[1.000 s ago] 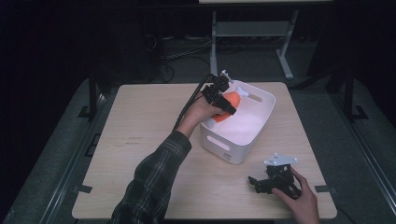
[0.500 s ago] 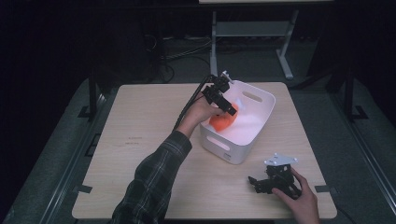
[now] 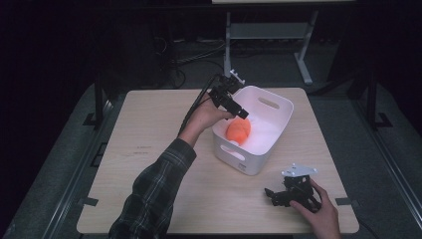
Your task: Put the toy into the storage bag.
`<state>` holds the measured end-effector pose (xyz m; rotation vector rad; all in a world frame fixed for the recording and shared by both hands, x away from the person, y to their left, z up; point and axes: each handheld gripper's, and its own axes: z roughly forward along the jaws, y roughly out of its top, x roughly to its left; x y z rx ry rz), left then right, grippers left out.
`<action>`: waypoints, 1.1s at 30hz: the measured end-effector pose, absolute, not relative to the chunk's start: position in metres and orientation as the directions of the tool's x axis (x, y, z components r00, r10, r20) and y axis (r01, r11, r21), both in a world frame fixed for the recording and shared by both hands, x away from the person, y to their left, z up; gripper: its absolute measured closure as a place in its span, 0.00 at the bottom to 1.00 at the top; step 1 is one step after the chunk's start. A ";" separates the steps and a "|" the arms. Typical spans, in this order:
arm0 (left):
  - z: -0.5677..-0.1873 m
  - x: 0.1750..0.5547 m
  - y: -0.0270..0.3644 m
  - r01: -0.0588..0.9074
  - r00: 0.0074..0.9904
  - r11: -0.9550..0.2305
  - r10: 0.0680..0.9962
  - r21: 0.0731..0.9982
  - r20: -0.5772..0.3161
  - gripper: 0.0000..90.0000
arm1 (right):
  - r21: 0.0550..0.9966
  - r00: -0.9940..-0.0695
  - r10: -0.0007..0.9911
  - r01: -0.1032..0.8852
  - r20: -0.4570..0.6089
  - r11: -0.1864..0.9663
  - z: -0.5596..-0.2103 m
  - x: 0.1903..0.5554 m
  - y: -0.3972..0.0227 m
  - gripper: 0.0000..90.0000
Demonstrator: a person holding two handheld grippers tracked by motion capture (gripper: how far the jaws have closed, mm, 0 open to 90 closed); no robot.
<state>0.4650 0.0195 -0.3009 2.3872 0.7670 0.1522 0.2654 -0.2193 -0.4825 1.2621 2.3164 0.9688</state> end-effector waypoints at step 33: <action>-0.298 0.419 0.098 0.411 0.853 -0.603 0.518 0.684 -0.057 0.17 | 0.701 -0.555 0.831 0.605 0.031 0.378 -0.483 0.266 -0.219 0.00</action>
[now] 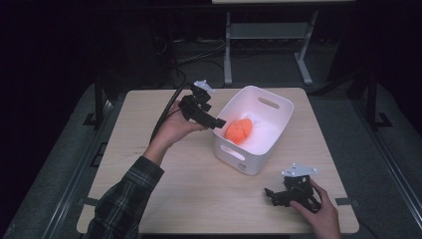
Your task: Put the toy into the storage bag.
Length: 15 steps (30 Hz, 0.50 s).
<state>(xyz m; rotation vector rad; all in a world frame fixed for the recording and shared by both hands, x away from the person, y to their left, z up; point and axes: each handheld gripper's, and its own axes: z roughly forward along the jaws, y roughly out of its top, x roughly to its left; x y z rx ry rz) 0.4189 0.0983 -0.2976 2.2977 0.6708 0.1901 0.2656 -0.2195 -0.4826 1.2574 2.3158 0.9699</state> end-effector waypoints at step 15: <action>-0.304 0.399 0.135 0.400 0.851 -0.590 0.523 0.702 -0.045 0.14 | 0.700 -0.555 0.831 0.605 0.031 0.378 -0.483 0.266 -0.220 0.00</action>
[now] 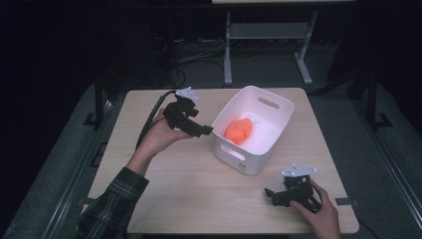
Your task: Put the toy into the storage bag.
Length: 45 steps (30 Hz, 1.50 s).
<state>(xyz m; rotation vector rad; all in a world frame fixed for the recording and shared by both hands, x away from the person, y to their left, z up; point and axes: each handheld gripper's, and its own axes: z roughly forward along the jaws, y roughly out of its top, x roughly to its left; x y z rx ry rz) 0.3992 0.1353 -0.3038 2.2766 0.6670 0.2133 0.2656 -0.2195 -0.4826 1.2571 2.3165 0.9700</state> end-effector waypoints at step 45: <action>-0.394 0.317 0.231 0.408 0.802 -0.534 0.597 0.741 -0.012 0.15 | 0.701 -0.556 0.831 0.604 0.029 0.380 -0.483 0.266 -0.220 0.00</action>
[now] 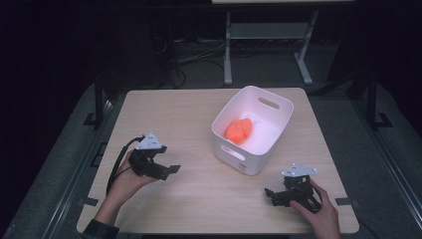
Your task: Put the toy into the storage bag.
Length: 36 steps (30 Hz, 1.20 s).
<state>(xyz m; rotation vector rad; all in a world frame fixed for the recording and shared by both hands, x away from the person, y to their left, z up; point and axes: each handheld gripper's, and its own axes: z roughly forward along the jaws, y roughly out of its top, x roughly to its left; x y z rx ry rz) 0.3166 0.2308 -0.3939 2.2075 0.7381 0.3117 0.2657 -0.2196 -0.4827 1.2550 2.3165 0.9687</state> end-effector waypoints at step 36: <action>-0.467 0.270 0.271 0.475 0.735 -0.512 0.678 0.716 -0.003 0.14 | 0.700 -0.555 0.831 0.605 0.030 0.379 -0.483 0.266 -0.220 0.00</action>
